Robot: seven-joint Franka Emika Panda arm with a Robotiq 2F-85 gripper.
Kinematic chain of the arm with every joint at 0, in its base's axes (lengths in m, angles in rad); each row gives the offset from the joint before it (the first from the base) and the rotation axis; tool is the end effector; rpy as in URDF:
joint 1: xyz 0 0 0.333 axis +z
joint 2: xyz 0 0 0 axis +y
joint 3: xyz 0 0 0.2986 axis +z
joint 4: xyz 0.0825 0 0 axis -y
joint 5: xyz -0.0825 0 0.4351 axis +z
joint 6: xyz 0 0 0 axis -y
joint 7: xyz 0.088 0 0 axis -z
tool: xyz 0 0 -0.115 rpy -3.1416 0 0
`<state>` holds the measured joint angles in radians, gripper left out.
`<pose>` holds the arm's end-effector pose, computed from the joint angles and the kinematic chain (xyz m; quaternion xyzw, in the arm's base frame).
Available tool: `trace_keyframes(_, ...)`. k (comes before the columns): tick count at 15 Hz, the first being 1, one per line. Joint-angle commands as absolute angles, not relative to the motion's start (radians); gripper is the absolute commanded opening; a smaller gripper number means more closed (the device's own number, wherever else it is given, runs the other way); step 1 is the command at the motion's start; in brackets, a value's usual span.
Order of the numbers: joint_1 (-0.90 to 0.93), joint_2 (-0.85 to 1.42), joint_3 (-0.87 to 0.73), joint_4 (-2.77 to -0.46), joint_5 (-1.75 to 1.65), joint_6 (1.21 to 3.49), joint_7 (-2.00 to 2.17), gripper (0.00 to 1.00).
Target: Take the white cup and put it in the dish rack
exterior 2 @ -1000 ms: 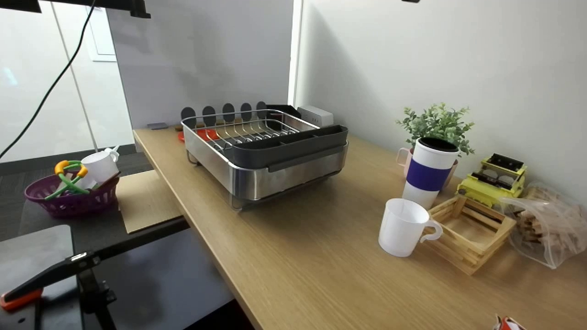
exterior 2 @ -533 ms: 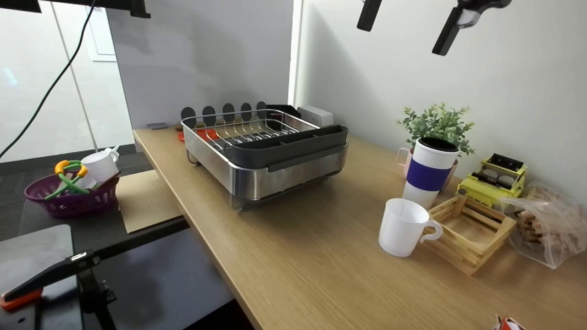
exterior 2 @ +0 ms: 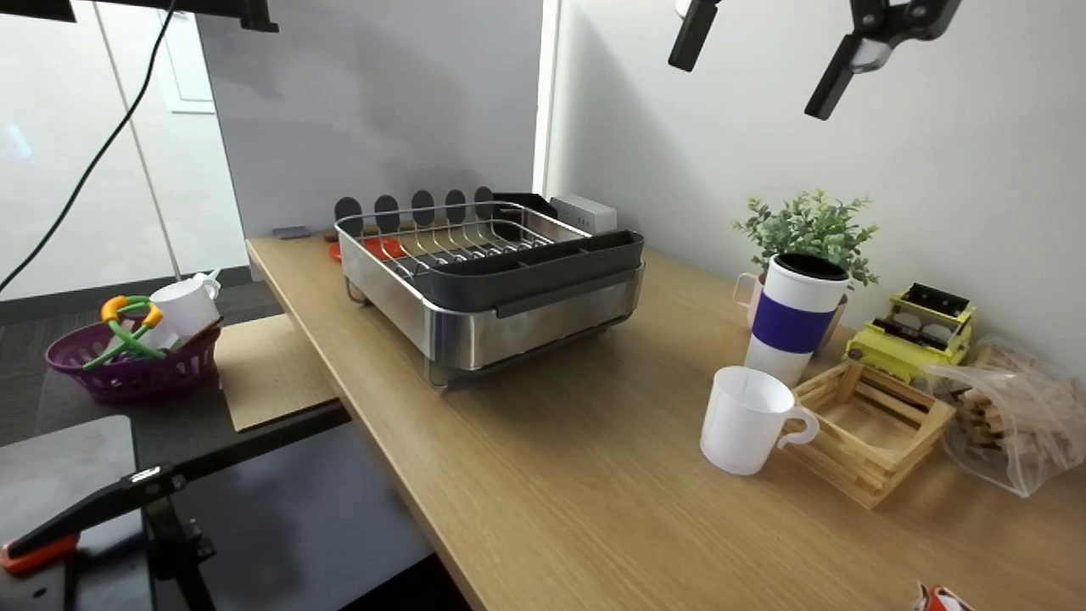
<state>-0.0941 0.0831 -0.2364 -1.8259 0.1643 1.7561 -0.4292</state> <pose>0.5871 -0.1821 0.4324 -0.9944 -0.0276 0.0437 0.0924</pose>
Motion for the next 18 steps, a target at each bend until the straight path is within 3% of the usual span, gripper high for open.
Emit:
trace_keyframes(1, -0.128, 0.083, -0.202, -1.823, 0.161, 1.753, -0.427, 1.0)
trace_keyframes(7, -0.131, 0.136, -0.187, -1.773, 0.172, 1.74, -0.415, 1.0)
trace_keyframes(18, -0.176, 0.491, -0.131, -1.447, 0.152, 1.59, -0.316, 1.0)
